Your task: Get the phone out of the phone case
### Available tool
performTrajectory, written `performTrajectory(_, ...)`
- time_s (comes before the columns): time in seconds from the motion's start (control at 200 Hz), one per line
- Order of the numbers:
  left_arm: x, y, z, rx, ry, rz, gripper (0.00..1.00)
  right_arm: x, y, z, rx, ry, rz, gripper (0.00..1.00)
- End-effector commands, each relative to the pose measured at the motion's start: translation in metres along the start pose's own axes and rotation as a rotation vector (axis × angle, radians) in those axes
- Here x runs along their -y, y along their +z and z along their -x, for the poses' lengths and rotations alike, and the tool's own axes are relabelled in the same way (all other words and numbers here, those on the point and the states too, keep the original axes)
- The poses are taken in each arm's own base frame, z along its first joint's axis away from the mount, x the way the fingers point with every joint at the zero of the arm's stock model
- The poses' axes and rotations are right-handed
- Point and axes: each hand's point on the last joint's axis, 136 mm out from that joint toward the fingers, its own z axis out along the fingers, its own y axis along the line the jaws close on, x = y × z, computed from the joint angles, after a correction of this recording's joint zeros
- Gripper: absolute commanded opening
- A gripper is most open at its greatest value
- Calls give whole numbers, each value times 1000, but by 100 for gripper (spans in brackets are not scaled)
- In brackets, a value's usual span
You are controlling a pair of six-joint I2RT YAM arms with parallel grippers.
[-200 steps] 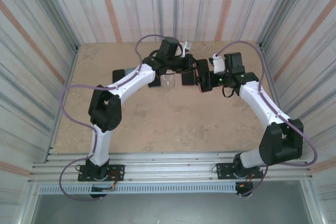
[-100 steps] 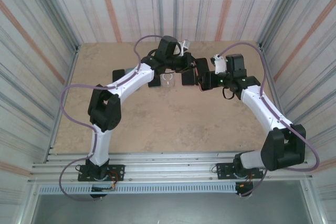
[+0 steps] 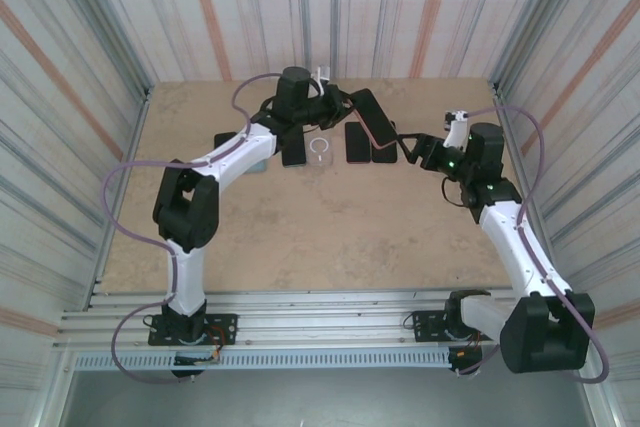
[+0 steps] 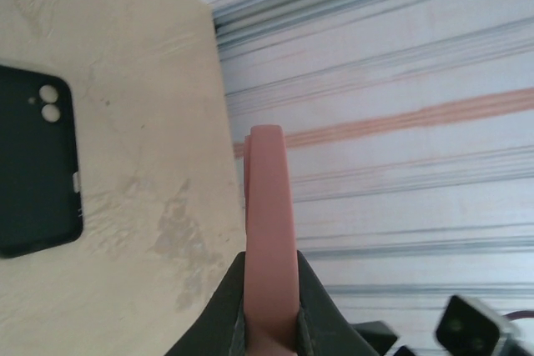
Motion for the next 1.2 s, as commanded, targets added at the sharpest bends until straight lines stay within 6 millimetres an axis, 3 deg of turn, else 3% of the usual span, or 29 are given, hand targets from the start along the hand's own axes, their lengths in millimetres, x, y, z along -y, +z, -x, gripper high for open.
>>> performTrajectory(0.0, 80, -32, 18, 75, 8, -200, 0, -21, -6, 15, 61, 141, 117, 89)
performTrajectory(0.251, 98, -41, 23, 89, -38, -263, 0, -33, -2, 23, 142, 333, 249, 82)
performTrajectory(0.696, 106, -51, 29, 131, -45, -296, 0, -77, 20, 19, 128, 440, 431, 46)
performTrajectory(0.832, 107, -52, 29, 130, -55, -307, 0, -80, 23, 23, 138, 459, 458, 34)
performTrajectory(1.193, 113, -55, 29, 126, -77, -340, 0, -82, 28, 26, 148, 490, 483, 18)
